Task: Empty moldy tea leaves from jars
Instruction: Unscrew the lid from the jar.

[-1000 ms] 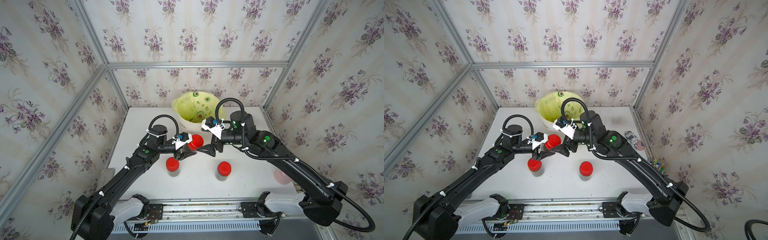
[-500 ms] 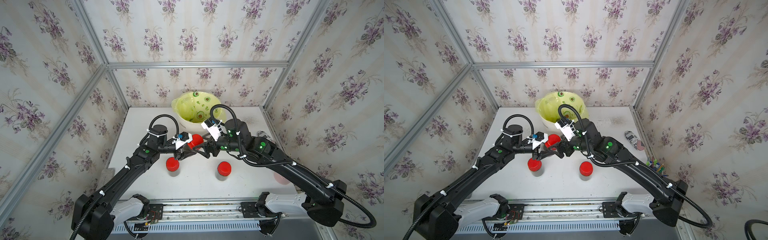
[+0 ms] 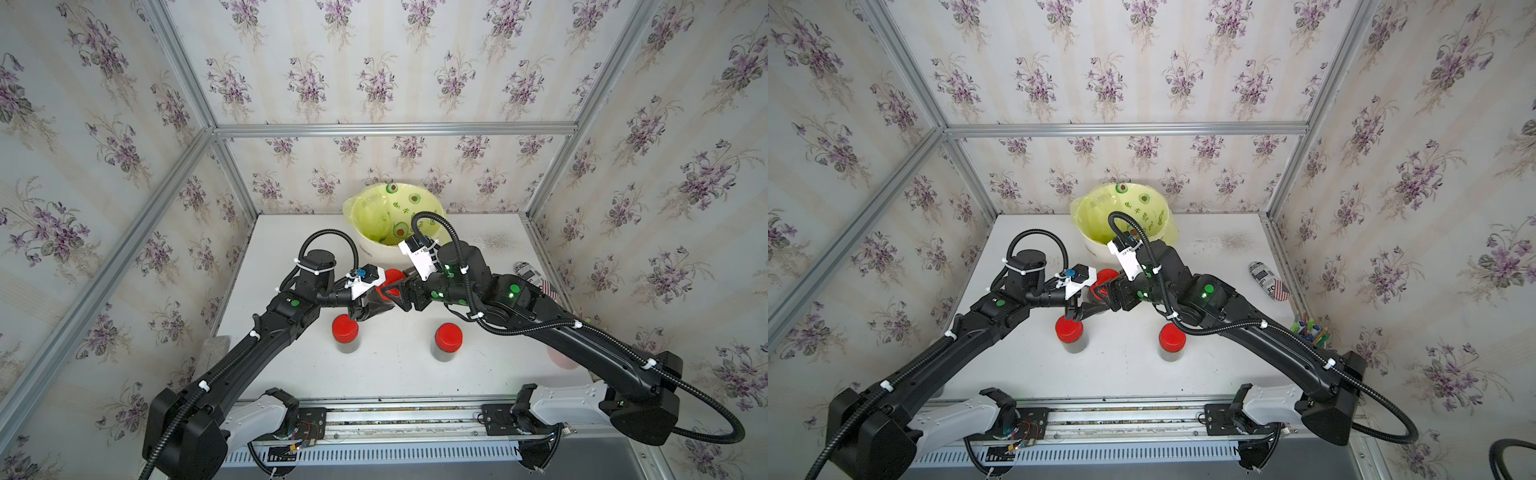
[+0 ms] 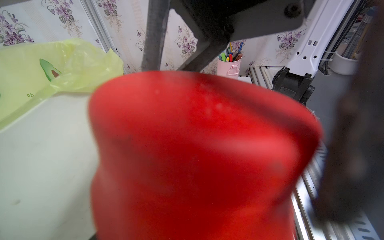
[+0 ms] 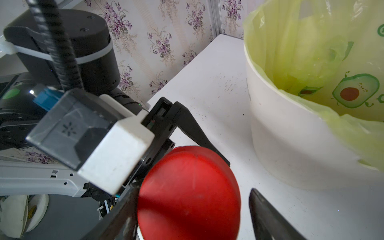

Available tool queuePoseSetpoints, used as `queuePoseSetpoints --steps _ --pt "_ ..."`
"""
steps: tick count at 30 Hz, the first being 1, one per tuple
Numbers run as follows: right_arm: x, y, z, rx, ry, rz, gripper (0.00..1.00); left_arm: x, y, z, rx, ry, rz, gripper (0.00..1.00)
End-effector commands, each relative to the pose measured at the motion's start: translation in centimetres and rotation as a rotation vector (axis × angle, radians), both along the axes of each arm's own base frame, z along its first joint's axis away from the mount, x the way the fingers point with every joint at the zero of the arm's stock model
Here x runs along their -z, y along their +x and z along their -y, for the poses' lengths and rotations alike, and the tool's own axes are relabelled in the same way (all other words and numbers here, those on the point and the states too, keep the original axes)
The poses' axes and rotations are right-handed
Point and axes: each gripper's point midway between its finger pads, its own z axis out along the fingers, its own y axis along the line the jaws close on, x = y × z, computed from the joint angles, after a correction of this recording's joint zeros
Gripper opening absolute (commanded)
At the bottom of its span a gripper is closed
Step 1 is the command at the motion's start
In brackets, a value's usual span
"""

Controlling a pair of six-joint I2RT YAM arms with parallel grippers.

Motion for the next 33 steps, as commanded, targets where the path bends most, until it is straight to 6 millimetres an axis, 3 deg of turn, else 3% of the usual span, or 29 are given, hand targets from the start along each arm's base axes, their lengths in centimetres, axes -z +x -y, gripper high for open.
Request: queuePoseSetpoints --steps 1,13,21,27,33 --pt "-0.3 0.5 -0.2 0.021 0.014 0.009 0.76 -0.7 0.0 0.1 0.011 -0.015 0.023 0.5" --pt "0.0 -0.7 -0.5 -0.08 -0.017 0.036 0.56 -0.6 -0.1 0.2 0.014 -0.014 0.02 0.51" --pt "-0.1 -1.2 -0.8 -0.196 -0.092 0.146 0.43 -0.7 -0.3 0.2 0.021 -0.018 0.025 0.51" --pt "0.1 -1.2 -1.2 -0.312 -0.146 0.22 0.38 -0.8 -0.5 0.3 0.032 -0.025 0.02 0.51" --pt "-1.2 -0.9 -0.9 -0.424 -0.125 0.292 0.35 -0.9 -0.6 0.3 0.038 -0.027 0.02 0.51"
